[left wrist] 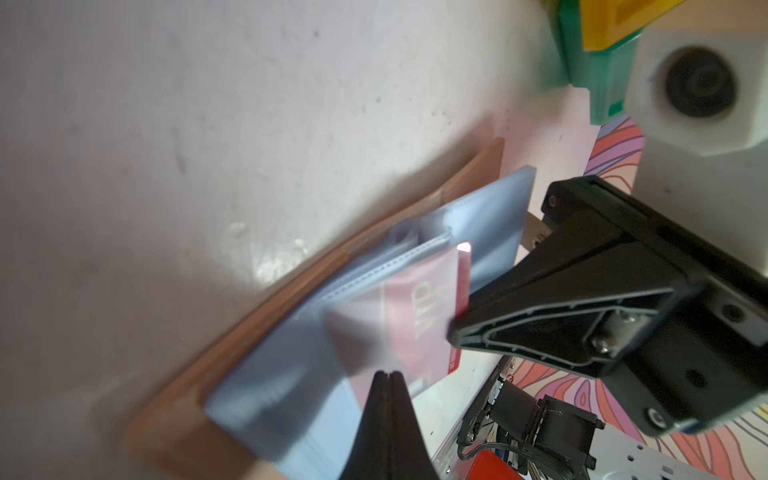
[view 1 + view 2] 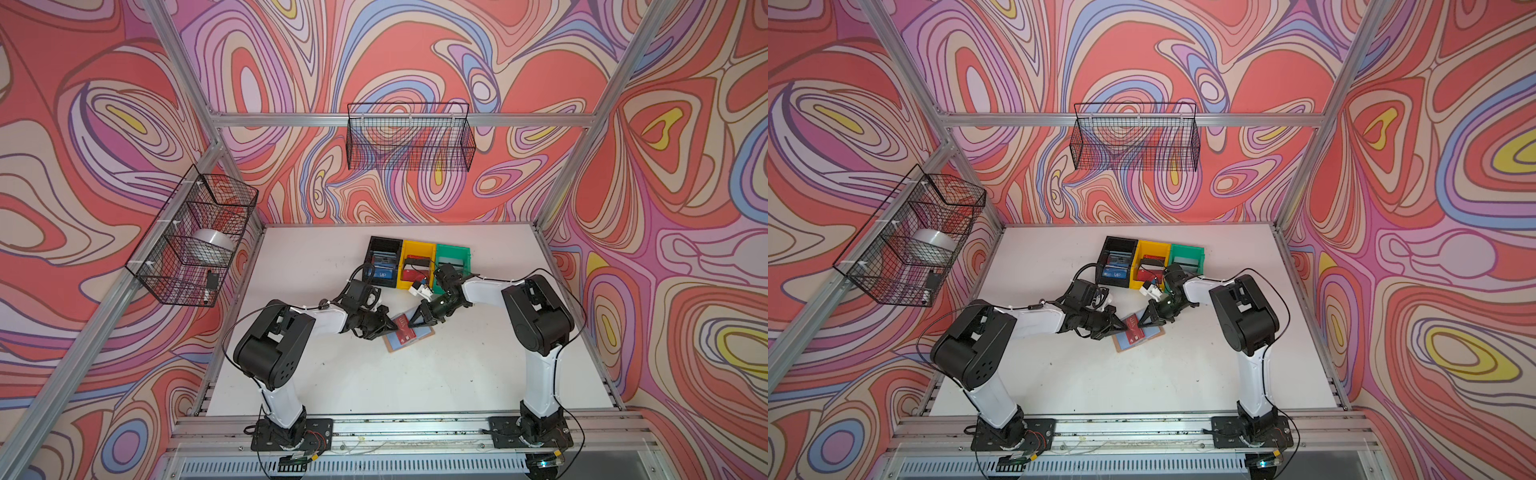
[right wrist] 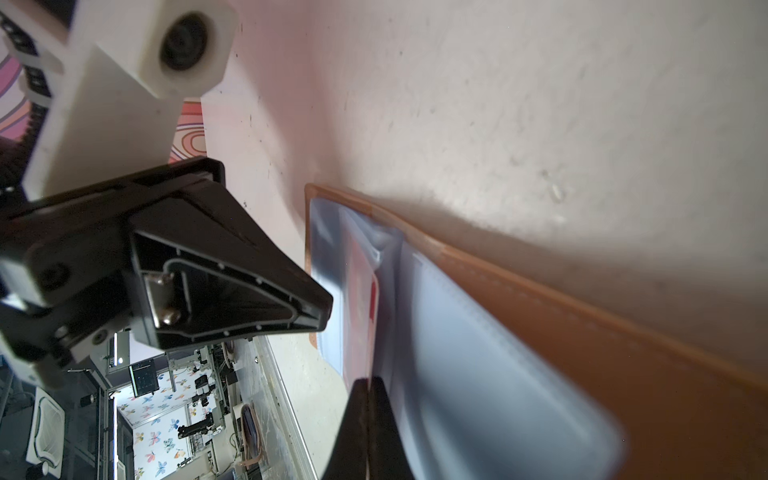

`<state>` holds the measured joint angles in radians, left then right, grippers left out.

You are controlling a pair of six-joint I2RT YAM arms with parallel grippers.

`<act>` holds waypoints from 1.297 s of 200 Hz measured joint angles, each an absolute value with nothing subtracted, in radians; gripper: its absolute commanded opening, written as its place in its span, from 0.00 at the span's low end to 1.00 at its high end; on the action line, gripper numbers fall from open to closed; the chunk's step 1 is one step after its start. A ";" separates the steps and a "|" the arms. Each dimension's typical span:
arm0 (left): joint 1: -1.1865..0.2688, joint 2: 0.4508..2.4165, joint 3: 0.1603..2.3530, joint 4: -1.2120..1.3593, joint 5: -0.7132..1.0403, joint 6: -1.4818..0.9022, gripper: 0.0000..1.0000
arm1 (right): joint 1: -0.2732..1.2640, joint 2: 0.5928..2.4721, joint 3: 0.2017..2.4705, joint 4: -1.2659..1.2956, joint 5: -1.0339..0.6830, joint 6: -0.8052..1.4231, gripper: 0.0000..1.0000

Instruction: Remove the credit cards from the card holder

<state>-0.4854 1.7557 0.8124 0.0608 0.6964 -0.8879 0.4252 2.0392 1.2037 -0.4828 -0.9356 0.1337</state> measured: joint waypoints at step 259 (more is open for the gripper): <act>-0.477 1.782 0.791 0.076 0.699 -0.841 0.00 | 0.450 2.053 1.231 -0.514 -0.859 0.091 0.04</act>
<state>-0.4770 1.7817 0.7910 0.0757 0.6991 -0.8410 0.4500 2.0525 1.2308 -0.5137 -0.8589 0.0910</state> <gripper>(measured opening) 0.046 0.044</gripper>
